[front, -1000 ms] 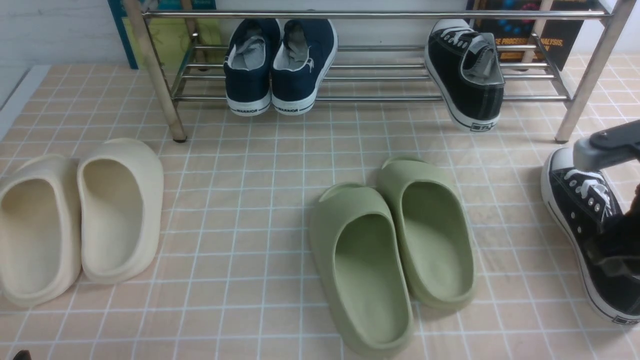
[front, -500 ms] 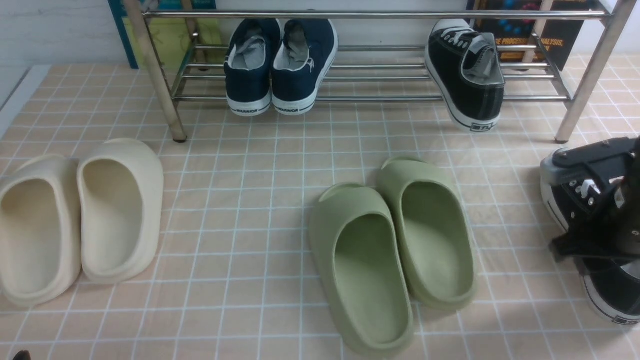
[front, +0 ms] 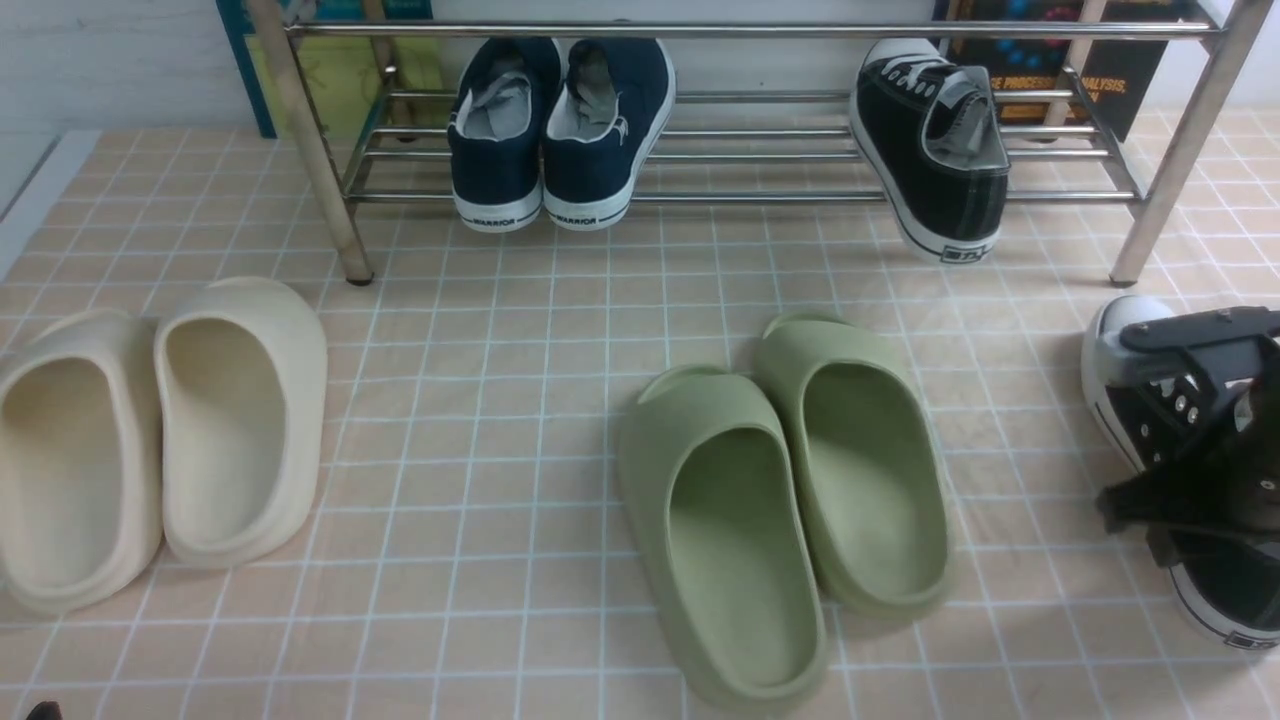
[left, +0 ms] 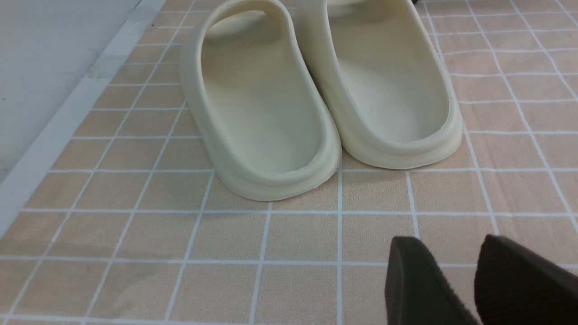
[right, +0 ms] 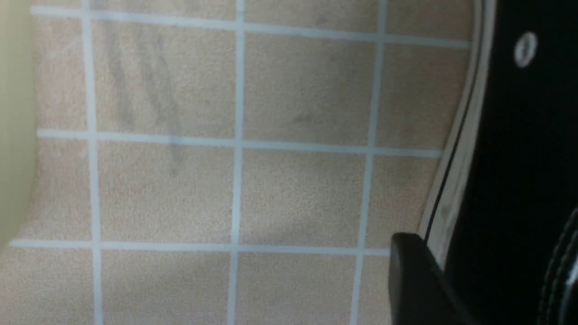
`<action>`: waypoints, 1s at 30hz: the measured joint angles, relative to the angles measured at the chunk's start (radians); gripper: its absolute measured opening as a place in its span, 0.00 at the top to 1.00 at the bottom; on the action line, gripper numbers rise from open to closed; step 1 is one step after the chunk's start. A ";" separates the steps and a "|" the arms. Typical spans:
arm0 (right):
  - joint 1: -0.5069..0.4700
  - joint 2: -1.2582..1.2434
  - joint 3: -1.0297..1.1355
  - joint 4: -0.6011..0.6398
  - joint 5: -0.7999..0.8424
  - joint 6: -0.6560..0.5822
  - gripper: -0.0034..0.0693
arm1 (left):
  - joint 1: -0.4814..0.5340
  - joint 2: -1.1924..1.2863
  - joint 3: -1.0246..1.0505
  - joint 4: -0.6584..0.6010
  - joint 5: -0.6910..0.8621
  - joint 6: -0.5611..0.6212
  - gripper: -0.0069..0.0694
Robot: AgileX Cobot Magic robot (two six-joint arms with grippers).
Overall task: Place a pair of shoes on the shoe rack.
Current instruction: Use the right arm to grab the shoe closest to it, then use the right arm to put a shoe into the shoe rack
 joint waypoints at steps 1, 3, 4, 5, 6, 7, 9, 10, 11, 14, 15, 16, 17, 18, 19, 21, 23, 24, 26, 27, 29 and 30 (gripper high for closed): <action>0.000 0.001 0.000 0.001 0.000 -0.010 0.70 | 0.000 0.000 0.000 0.000 0.000 0.000 0.60; 0.000 0.001 0.000 -0.002 0.000 -0.017 0.76 | 0.000 0.000 0.000 0.000 0.000 0.000 0.60; 0.000 0.001 0.000 -0.010 0.001 -0.020 0.85 | 0.000 0.000 0.000 0.000 0.000 0.000 0.60; 0.000 -0.002 0.000 -0.015 0.003 -0.020 0.91 | 0.000 0.000 0.000 0.000 0.000 0.000 0.60; 0.000 -0.008 0.000 -0.015 0.006 -0.020 0.94 | 0.000 0.000 0.000 0.000 0.000 0.000 0.60; 0.000 -0.018 0.000 -0.014 0.014 -0.020 0.95 | 0.000 0.000 0.000 0.000 0.000 0.000 0.60; 0.000 -0.052 -0.005 -0.003 0.046 -0.021 0.95 | 0.000 0.000 0.000 0.000 0.000 0.000 0.60; 0.000 -0.075 -0.013 0.007 0.072 -0.027 0.95 | 0.000 0.000 0.000 0.001 0.000 0.000 0.60; 0.000 -0.094 -0.026 0.016 0.095 -0.036 0.95 | 0.000 0.000 0.000 0.001 0.000 0.000 0.60; 0.000 -0.149 -0.110 0.069 0.192 -0.114 0.95 | 0.000 0.000 0.000 0.001 0.000 0.000 0.60; 0.000 -0.151 -0.117 0.072 0.192 -0.114 0.95 | 0.000 0.000 0.000 0.001 0.000 0.000 0.60; 0.000 -0.155 -0.148 0.086 0.216 -0.142 0.95 | 0.000 0.000 0.000 0.001 0.000 0.000 0.60; 0.000 -0.156 -0.202 0.108 0.243 -0.180 0.95 | 0.000 0.000 0.000 0.001 0.000 0.000 0.60; 0.000 -0.150 -0.252 0.118 0.260 -0.207 0.95 | 0.000 0.000 0.000 0.001 0.001 0.000 0.60; 0.000 -0.144 -0.280 0.128 0.271 -0.220 0.95 | 0.000 0.000 0.000 0.001 0.001 0.000 0.60; 0.000 -0.121 -0.344 0.139 0.288 -0.241 0.95 | 0.000 0.000 0.000 0.001 0.001 0.000 0.60; 0.000 -0.086 -0.401 0.139 0.302 -0.251 0.95 | 0.000 0.000 0.000 0.001 0.001 0.000 0.60; 0.000 -0.063 -0.431 0.139 0.307 -0.254 0.95 | 0.000 0.000 0.000 0.001 0.001 0.000 0.60; 0.000 -0.019 -0.491 0.139 0.321 -0.256 0.95 | 0.000 0.000 0.000 0.001 0.001 0.000 0.60; 0.000 -0.003 -0.509 0.138 0.328 -0.256 0.95 | 0.000 0.000 0.000 0.001 0.001 0.000 0.60; 0.000 0.051 -0.566 0.128 0.337 -0.256 0.95 | 0.000 0.000 0.000 0.002 0.001 0.000 0.60; 0.000 0.085 -0.600 0.118 0.339 -0.256 0.95 | 0.000 0.000 0.000 0.002 0.001 0.000 0.60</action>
